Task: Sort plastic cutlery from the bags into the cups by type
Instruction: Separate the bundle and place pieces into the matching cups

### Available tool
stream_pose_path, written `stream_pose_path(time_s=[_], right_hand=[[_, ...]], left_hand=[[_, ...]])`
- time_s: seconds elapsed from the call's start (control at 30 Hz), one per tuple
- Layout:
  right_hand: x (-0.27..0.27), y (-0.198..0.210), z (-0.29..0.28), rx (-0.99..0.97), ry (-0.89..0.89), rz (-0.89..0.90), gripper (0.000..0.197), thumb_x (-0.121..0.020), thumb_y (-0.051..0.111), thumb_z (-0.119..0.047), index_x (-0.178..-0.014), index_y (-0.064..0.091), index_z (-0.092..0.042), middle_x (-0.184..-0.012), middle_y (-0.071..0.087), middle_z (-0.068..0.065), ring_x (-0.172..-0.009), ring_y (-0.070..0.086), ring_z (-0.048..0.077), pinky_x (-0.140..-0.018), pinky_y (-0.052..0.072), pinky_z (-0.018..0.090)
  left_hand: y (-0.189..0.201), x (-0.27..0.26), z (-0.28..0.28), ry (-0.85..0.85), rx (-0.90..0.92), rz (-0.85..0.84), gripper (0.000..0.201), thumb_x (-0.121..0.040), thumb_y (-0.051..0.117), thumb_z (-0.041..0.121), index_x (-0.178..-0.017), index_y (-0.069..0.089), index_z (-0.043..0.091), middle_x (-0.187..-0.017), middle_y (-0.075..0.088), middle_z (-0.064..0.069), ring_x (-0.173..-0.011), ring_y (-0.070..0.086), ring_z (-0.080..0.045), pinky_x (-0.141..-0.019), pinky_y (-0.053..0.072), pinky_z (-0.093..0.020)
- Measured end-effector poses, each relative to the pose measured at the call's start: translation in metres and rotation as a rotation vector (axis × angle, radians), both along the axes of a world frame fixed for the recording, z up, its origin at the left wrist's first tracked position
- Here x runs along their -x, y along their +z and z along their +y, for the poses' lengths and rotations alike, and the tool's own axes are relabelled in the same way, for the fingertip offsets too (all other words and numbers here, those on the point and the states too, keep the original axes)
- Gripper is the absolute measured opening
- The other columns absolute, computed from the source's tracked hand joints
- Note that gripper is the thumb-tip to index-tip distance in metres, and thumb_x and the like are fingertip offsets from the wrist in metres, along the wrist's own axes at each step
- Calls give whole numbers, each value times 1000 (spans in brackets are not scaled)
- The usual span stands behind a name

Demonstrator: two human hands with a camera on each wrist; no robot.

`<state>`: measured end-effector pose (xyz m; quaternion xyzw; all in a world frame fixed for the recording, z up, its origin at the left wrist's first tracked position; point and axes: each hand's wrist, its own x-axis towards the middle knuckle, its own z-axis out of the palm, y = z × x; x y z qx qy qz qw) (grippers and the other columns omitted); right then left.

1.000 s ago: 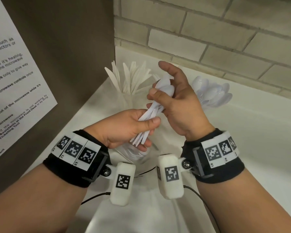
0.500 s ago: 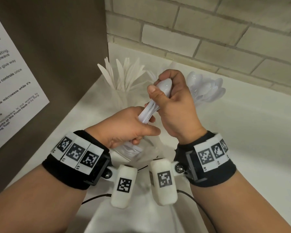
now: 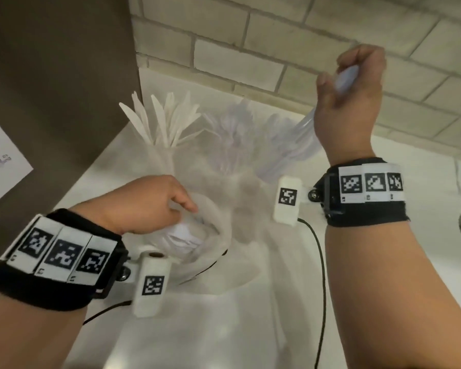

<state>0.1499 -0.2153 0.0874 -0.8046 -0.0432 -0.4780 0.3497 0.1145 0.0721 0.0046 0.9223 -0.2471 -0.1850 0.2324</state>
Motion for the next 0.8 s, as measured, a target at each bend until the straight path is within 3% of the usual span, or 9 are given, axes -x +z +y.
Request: stream_pose_path(time_s=[0.13, 0.23, 0.33, 0.4, 0.47, 0.53, 0.63, 0.7, 0.8], right_hand=[[-10, -23, 0, 47, 7, 21, 30, -79, 59, 1, -97, 42, -16, -100, 46, 7, -91, 42, 0, -85, 30, 3], [-15, -44, 5, 98, 25, 183, 20, -84, 61, -3, -101, 53, -9, -104, 46, 7, -91, 46, 8, -85, 33, 5], [-18, -65, 4, 182, -75, 406, 23, -91, 59, -17, -110, 53, -7, -115, 51, 6, -99, 52, 19, -100, 39, 36], [-18, -77, 4, 283, -174, 559, 27, -96, 50, -23, -119, 51, -9, -126, 51, 5, -122, 48, 23, -115, 18, 52], [-19, -83, 4, 412, -251, 694, 33, -101, 37, -24, -129, 46, -10, -145, 40, 6, -143, 24, 24, -116, 0, 58], [-20, -83, 4, 495, -297, 779, 40, -102, 29, -24, -138, 40, -11, -156, 25, 6, -148, 6, 25, -114, -3, 60], [-16, -74, 9, 513, -314, 844, 48, -102, 28, -26, -148, 26, -11, -160, 14, 5, -149, -1, 26, -114, -3, 61], [-10, -66, 14, 513, -303, 821, 50, -102, 28, -25, -150, 22, -11, -160, 12, 5, -149, -2, 26, -115, -3, 59], [8, -54, 33, 414, -123, 636, 43, -101, 37, -18, -143, 39, -10, -155, 26, 7, -147, 13, 25, -120, 9, 45]], left_hand=[[-13, 0, -6, 70, 48, -53, 41, -90, 58, 17, -123, 58, 41, -120, 45, 20, -111, 45, 0, -91, 28, -13], [-16, -1, -9, 63, 67, -30, 41, -90, 60, 18, -124, 57, 41, -120, 44, 21, -107, 43, 2, -91, 28, -13], [-15, -1, -8, 59, 79, -17, 37, -90, 62, 22, -122, 58, 42, -119, 44, 22, -109, 43, 1, -92, 28, -13], [-15, -1, -8, 58, 79, -10, 35, -90, 62, 26, -121, 58, 42, -118, 44, 22, -109, 43, 1, -93, 28, -13], [-16, -1, -7, 55, 79, 1, 34, -90, 62, 29, -121, 58, 42, -118, 44, 22, -108, 43, 2, -93, 29, -14], [-17, 0, -7, 57, 80, 14, 33, -90, 62, 29, -120, 59, 43, -120, 45, 21, -109, 44, 1, -93, 29, -14], [-16, 1, -5, 55, 86, 29, 31, -89, 63, 27, -114, 60, 45, -120, 46, 20, -113, 46, -1, -96, 31, -16], [-13, 2, -3, 50, 81, 27, 28, -89, 64, 25, -107, 63, 45, -119, 46, 20, -114, 47, -2, -96, 31, -16], [-10, 5, 1, 53, 51, 6, 25, -88, 65, 21, -99, 68, 43, -123, 43, 17, -112, 44, 1, -94, 28, -15]])
